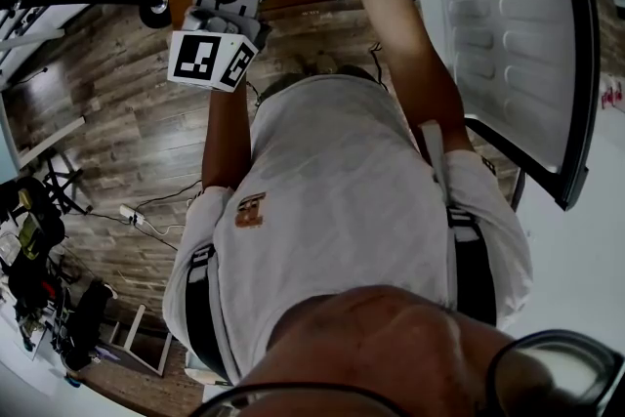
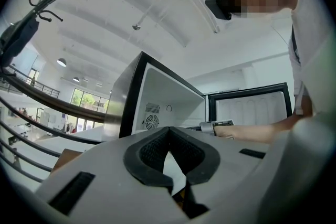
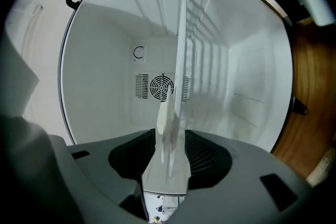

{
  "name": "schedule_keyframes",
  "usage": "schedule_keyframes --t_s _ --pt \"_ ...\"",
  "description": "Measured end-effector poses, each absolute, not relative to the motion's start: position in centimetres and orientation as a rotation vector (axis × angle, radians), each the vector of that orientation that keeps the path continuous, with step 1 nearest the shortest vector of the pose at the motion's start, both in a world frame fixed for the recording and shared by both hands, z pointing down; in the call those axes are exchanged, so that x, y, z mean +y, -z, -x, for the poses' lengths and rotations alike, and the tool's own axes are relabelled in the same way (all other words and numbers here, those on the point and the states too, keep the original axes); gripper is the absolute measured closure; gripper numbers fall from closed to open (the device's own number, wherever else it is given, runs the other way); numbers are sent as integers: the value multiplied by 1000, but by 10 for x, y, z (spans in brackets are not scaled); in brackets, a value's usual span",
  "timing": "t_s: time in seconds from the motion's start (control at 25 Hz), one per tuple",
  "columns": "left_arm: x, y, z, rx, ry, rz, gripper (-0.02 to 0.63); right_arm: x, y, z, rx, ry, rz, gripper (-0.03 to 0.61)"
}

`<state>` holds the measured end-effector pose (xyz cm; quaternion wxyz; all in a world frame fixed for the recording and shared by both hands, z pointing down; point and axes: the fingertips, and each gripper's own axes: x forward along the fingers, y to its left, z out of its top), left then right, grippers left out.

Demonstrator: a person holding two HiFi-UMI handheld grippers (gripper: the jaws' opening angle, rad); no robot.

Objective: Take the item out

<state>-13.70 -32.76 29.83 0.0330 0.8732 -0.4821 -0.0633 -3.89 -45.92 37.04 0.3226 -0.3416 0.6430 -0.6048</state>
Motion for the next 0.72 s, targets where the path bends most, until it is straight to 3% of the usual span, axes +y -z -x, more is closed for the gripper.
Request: schedule_keyframes --t_s 0.16,0.36,0.72 --pt "-324 -305 138 -1478 185 -2677 595 -459 -375 39 1652 1609 894 402" --pt "-320 -309 138 -1469 177 -2668 595 -457 -374 39 1621 1630 884 470" --pt "-317 -317 139 -1457 161 -2661 595 -454 -372 40 1568 1648 841 522"
